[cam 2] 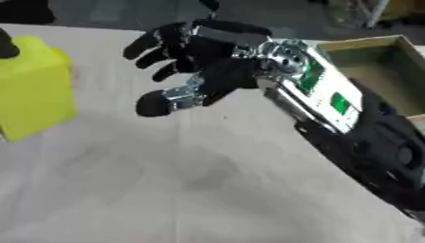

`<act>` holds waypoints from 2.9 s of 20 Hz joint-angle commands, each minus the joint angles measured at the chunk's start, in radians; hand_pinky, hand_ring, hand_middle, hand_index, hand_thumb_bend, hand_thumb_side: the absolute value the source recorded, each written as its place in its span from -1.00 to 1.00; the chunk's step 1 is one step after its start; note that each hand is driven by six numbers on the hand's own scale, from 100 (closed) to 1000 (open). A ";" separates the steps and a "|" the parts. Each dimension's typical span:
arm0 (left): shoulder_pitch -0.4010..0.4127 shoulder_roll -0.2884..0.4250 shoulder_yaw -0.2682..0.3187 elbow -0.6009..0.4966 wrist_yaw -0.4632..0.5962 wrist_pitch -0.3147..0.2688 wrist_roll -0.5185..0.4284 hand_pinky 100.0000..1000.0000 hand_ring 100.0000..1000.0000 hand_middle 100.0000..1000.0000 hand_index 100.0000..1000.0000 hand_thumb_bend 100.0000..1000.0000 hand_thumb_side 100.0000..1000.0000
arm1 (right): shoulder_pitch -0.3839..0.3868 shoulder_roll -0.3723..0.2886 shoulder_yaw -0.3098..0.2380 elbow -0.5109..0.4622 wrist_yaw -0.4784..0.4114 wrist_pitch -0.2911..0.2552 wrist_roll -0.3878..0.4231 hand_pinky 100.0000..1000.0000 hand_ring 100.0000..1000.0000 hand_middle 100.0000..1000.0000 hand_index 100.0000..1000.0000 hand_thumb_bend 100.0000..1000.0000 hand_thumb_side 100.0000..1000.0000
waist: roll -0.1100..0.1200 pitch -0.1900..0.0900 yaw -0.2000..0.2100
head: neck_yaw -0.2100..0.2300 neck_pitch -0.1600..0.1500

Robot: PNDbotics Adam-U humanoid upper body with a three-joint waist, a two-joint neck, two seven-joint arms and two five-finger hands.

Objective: Pick up the objects with one hand, pass them to the other hand, and then place them into the box on the other side of the table.

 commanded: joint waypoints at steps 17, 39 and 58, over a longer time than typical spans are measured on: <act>-0.091 -0.031 -0.035 -0.011 -0.017 -0.079 0.067 0.00 0.07 0.06 0.19 -0.20 -1.00 | -0.036 0.029 -0.032 -0.020 -0.097 -0.008 -0.057 0.69 0.82 0.74 0.58 0.18 -0.34 | -0.023 0.003 -0.002 | 0.001 -0.030; -0.120 -0.058 -0.047 -0.011 -0.010 -0.097 0.098 -0.02 0.05 0.04 0.17 -0.20 -1.00 | -0.062 0.077 0.002 -0.020 0.013 -0.056 0.044 0.68 0.80 0.76 0.62 0.28 -0.49 | -0.024 0.006 -0.002 | 0.005 -0.024; -0.096 -0.079 -0.047 -0.011 0.019 -0.076 0.102 -0.08 0.02 0.01 0.15 -0.25 -1.00 | -0.058 0.123 0.019 -0.020 0.011 -0.022 -0.059 0.66 0.82 0.73 0.59 0.32 -0.53 | -0.035 0.019 -0.004 | -0.002 -0.017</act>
